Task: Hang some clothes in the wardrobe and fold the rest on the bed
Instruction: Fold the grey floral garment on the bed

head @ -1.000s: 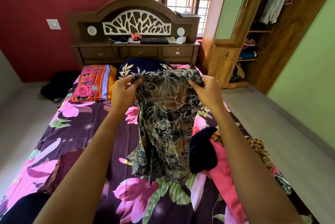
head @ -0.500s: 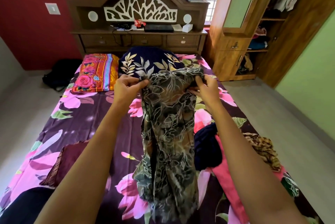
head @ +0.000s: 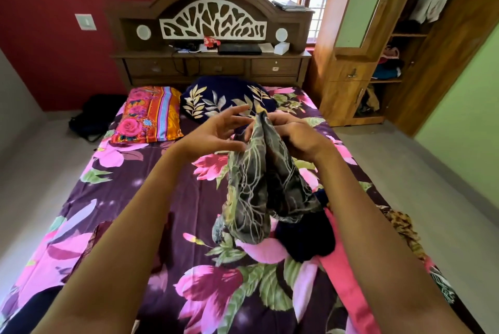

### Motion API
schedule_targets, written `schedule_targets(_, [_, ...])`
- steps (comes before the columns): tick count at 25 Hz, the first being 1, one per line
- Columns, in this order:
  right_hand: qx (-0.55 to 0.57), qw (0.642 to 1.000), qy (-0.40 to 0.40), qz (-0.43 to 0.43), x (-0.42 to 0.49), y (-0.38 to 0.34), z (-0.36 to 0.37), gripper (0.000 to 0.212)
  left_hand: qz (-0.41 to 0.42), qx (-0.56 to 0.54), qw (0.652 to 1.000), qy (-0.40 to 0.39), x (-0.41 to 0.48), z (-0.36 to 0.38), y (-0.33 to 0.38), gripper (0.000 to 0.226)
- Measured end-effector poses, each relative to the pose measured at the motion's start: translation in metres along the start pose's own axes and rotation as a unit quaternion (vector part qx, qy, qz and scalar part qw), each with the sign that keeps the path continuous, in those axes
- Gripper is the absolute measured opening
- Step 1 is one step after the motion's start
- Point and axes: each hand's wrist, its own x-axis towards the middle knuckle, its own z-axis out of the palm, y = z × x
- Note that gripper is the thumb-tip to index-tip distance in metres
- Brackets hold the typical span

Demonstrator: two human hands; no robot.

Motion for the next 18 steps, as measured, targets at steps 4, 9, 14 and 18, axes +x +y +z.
schedule_targets(4, [-0.067,0.997,0.013,-0.029,-0.004,-0.003,0.000,0.023,-0.026,-0.061,0.997,-0.036,0.006,0.022,0.010,0.051])
schedule_targets(9, [-0.225,0.956,0.154,-0.104,-0.016,0.016,-0.015,0.023,-0.061,0.019,0.997,0.038,0.007,0.046,0.009,0.018])
schedule_targets(14, [-0.221,0.960,0.165,-0.054,-0.045,0.023,-0.018,0.011,-0.041,-0.015,0.975,0.220,-0.001,0.047,0.013,0.010])
schedule_targets(18, [-0.318,0.938,0.104,0.084,-0.047,0.024,-0.026,0.054,-0.006,-0.020,0.954,0.300,-0.006,0.042,0.023,0.010])
